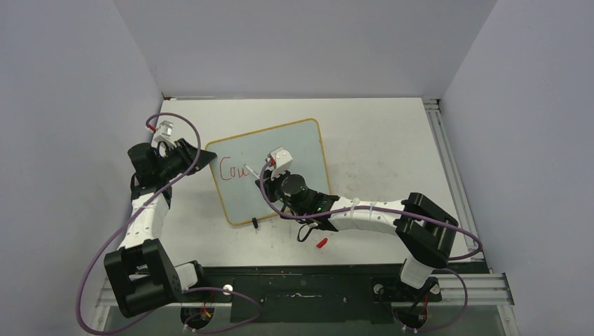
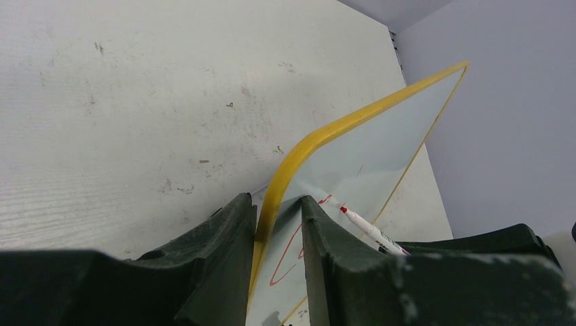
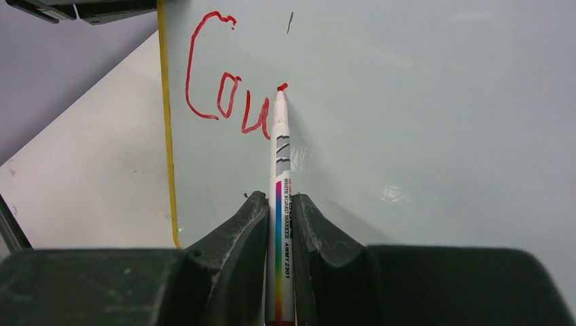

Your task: Write a sentence on the whiteboard

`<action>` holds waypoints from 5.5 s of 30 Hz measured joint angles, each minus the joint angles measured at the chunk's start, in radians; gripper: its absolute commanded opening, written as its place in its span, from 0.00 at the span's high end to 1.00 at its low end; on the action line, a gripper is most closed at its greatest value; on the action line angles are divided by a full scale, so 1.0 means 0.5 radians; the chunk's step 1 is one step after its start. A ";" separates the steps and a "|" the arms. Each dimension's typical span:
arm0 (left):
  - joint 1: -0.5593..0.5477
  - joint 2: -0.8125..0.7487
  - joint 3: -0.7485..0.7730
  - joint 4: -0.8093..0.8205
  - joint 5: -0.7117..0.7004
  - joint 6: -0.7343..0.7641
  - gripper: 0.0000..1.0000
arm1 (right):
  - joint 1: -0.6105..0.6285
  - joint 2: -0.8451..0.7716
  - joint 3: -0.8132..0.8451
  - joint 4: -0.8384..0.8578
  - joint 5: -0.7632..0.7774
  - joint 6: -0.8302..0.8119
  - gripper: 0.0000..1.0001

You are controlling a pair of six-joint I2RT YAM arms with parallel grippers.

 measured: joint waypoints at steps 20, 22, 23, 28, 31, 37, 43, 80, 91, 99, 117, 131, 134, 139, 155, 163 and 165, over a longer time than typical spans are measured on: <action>0.002 0.000 -0.001 0.000 0.001 0.000 0.71 | 0.003 -0.052 -0.154 0.014 0.053 0.051 0.95; 0.002 0.000 -0.001 0.000 0.000 0.000 0.71 | 0.005 -0.055 -0.179 0.014 0.053 0.056 0.95; 0.002 0.000 0.000 0.000 0.000 0.000 0.71 | 0.006 -0.056 -0.192 0.014 0.053 0.058 0.95; 0.002 0.000 -0.001 0.000 0.001 0.000 0.71 | 0.020 -0.071 -0.234 0.008 0.060 0.072 0.95; 0.002 0.000 0.000 0.000 0.001 0.000 0.71 | 0.024 -0.071 -0.240 0.006 0.060 0.080 0.95; 0.002 0.000 0.000 0.000 0.001 -0.001 0.71 | 0.030 -0.071 -0.240 0.005 0.068 0.087 0.95; 0.002 0.000 0.000 0.000 0.001 0.000 0.71 | 0.031 -0.071 -0.236 -0.001 0.083 0.086 0.95; 0.005 0.000 0.000 0.000 0.007 -0.001 0.71 | -0.012 -0.056 -0.104 -0.053 0.104 0.094 0.95; 0.005 0.000 0.000 0.000 0.007 0.000 0.71 | 0.012 -0.056 -0.150 -0.053 0.101 0.119 0.95; 0.005 0.000 0.000 0.000 0.007 0.000 0.71 | 0.035 -0.057 -0.197 -0.053 0.094 0.141 0.95; 0.005 0.000 -0.001 0.000 0.009 -0.001 0.71 | 0.049 -0.227 -0.240 -0.116 0.172 0.093 0.95; 0.005 0.000 0.000 0.000 0.008 0.000 0.71 | -0.021 -0.143 -0.211 -0.115 0.159 0.086 0.95; 0.005 0.000 -0.001 -0.002 0.006 0.000 0.71 | -0.024 -0.123 -0.201 -0.115 0.149 0.086 0.95; 0.005 0.000 0.000 -0.002 0.008 -0.001 0.71 | -0.026 -0.121 -0.175 -0.116 0.141 0.086 0.95; 0.005 0.000 -0.001 -0.002 0.008 -0.001 0.71 | -0.011 -0.089 -0.149 -0.111 0.114 0.063 0.95; 0.005 0.000 0.000 -0.002 0.008 0.000 0.71 | 0.013 -0.089 -0.198 -0.107 0.116 0.071 0.95; 0.005 0.000 0.000 -0.002 0.008 -0.001 0.71 | 0.019 -0.089 -0.210 -0.108 0.116 0.072 0.95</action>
